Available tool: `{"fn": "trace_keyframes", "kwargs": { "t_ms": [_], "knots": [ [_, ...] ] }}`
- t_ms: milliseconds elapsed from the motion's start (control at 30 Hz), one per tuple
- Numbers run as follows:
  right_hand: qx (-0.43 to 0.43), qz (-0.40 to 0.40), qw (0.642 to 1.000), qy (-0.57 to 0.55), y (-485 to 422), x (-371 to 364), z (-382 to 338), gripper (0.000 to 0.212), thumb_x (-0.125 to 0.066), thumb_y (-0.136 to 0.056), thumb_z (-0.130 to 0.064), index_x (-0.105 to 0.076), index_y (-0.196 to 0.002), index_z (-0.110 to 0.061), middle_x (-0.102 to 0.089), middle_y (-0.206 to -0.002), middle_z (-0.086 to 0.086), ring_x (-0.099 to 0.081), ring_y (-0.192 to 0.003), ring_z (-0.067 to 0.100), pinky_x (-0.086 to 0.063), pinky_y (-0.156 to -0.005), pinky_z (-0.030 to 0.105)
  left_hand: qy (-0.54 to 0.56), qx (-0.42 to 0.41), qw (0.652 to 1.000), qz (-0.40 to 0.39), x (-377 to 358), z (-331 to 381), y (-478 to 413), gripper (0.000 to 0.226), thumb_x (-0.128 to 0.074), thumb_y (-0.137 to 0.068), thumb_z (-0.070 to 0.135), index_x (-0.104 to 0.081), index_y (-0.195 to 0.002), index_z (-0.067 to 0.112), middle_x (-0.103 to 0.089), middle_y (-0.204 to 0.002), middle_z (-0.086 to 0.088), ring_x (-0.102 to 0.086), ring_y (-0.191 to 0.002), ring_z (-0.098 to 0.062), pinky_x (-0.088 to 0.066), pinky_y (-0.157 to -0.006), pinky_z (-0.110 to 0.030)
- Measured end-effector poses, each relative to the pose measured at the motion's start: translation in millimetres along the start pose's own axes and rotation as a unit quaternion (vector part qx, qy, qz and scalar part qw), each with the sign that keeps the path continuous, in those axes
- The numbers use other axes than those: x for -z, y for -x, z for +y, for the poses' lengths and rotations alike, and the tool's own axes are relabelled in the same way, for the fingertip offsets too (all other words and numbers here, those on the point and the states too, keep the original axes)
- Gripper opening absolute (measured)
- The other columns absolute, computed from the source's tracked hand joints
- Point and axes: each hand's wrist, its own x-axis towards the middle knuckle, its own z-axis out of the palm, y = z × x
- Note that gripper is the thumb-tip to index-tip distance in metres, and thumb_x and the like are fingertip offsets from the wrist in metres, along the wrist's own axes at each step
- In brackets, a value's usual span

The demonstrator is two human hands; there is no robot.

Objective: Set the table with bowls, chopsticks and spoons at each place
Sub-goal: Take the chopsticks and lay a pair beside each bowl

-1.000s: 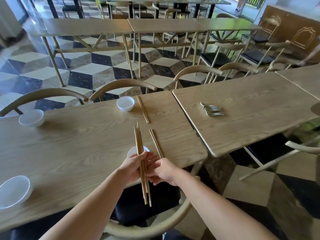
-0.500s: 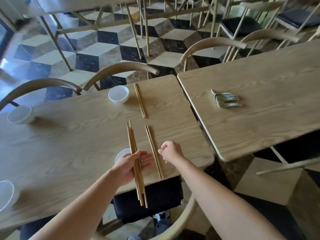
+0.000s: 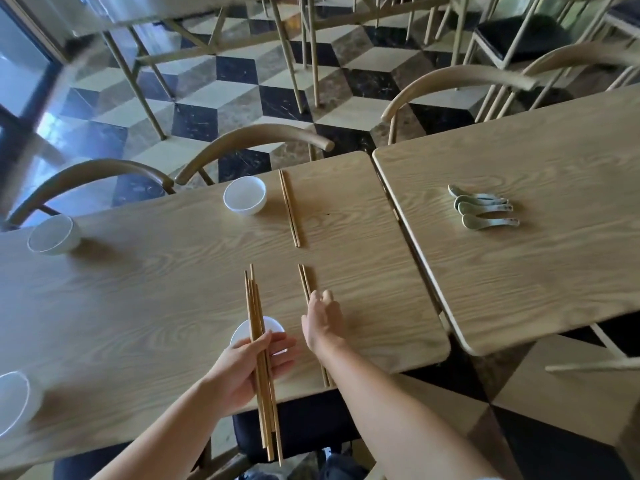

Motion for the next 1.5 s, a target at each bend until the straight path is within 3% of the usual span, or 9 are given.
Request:
{"fn": "trace_keyframes", "kwargs": {
  "t_ms": [100,167,267,367,467,800,1100,1267,1500],
  "knots": [
    [-0.058,0.011,0.991,-0.117,2,-6,-1,0.030,-0.031,-0.097,-0.036,-0.055,-0.105,-0.019,-0.061,-0.110,0.006,-0.059,-0.103,0.031,-0.045,-0.090,0.042,0.002,0.002,1.000,0.001,3,3,1,0.033,-0.045,-0.105,0.014,-0.060,-0.116,-0.013,-0.073,-0.109,-0.027,-0.075,-0.090,-0.035,-0.063,-0.075,-0.044],
    [-0.071,0.013,0.986,-0.153,4,-6,0,0.036,-0.028,-0.098,-0.037,-0.056,-0.108,-0.016,-0.062,-0.111,0.008,-0.059,-0.104,0.032,-0.045,-0.090,0.038,0.003,0.000,1.000,0.003,5,6,0,0.033,-0.045,-0.105,0.015,-0.060,-0.116,-0.012,-0.072,-0.110,-0.028,-0.075,-0.091,-0.036,-0.063,-0.075,-0.044],
    [-0.058,0.001,0.988,-0.146,1,-12,2,0.039,-0.025,-0.102,-0.030,-0.053,-0.119,-0.008,-0.057,-0.121,0.012,-0.055,-0.109,0.031,-0.040,-0.085,0.034,-0.005,-0.001,1.000,0.005,8,9,0,0.034,-0.045,-0.105,0.016,-0.060,-0.118,-0.011,-0.072,-0.112,-0.027,-0.073,-0.098,-0.037,-0.062,-0.080,-0.044],
    [-0.082,0.003,0.985,-0.149,-3,-15,1,0.036,-0.024,-0.100,-0.026,-0.054,-0.108,-0.010,-0.058,-0.116,0.011,-0.055,-0.108,0.033,-0.041,-0.090,0.039,-0.007,-0.002,1.000,0.008,11,10,0,0.034,-0.045,-0.105,0.016,-0.060,-0.119,-0.012,-0.072,-0.113,-0.026,-0.072,-0.102,-0.038,-0.059,-0.087,-0.047],
    [-0.107,0.001,0.974,-0.200,-4,-13,-1,0.032,-0.027,-0.099,-0.030,-0.053,-0.104,-0.013,-0.062,-0.112,0.012,-0.058,-0.105,0.034,-0.043,-0.094,0.043,0.001,0.000,1.000,0.014,12,9,2,0.034,-0.045,-0.105,0.015,-0.059,-0.117,-0.013,-0.072,-0.111,-0.027,-0.073,-0.099,-0.038,-0.061,-0.083,-0.046],
    [-0.117,0.012,0.971,-0.210,-4,-14,0,0.028,-0.027,-0.096,-0.032,-0.051,-0.099,-0.018,-0.063,-0.110,0.011,-0.059,-0.100,0.034,-0.043,-0.092,0.045,0.003,0.014,1.000,0.019,15,8,5,0.033,-0.045,-0.104,0.014,-0.060,-0.117,-0.012,-0.072,-0.110,-0.027,-0.074,-0.095,-0.037,-0.062,-0.078,-0.047],
    [-0.075,0.024,0.991,-0.106,-7,-22,3,0.025,-0.028,-0.097,-0.023,-0.051,-0.106,-0.016,-0.060,-0.113,0.008,-0.057,-0.096,0.028,-0.043,-0.083,0.040,0.000,0.016,1.000,0.021,21,9,9,0.033,-0.045,-0.105,0.015,-0.059,-0.120,-0.011,-0.072,-0.111,-0.027,-0.073,-0.098,-0.038,-0.060,-0.081,-0.048],
    [-0.023,0.013,0.999,-0.023,-13,-17,4,0.027,-0.036,-0.100,-0.022,-0.051,-0.118,-0.009,-0.051,-0.110,0.006,-0.053,-0.097,0.025,-0.034,-0.072,0.030,0.000,0.015,1.000,0.022,24,9,12,0.034,-0.045,-0.105,0.015,-0.059,-0.121,-0.010,-0.072,-0.111,-0.026,-0.073,-0.099,-0.038,-0.061,-0.081,-0.048],
    [0.024,0.088,0.996,0.010,-46,-10,-17,0.027,-0.054,-0.093,-0.033,-0.061,-0.103,-0.009,-0.061,-0.113,0.010,-0.059,-0.107,0.030,-0.045,-0.089,0.034,-0.004,0.001,1.000,0.014,21,15,3,0.033,-0.045,-0.105,0.015,-0.060,-0.118,-0.011,-0.073,-0.110,-0.025,-0.073,-0.098,-0.037,-0.061,-0.083,-0.045]
  ]
}}
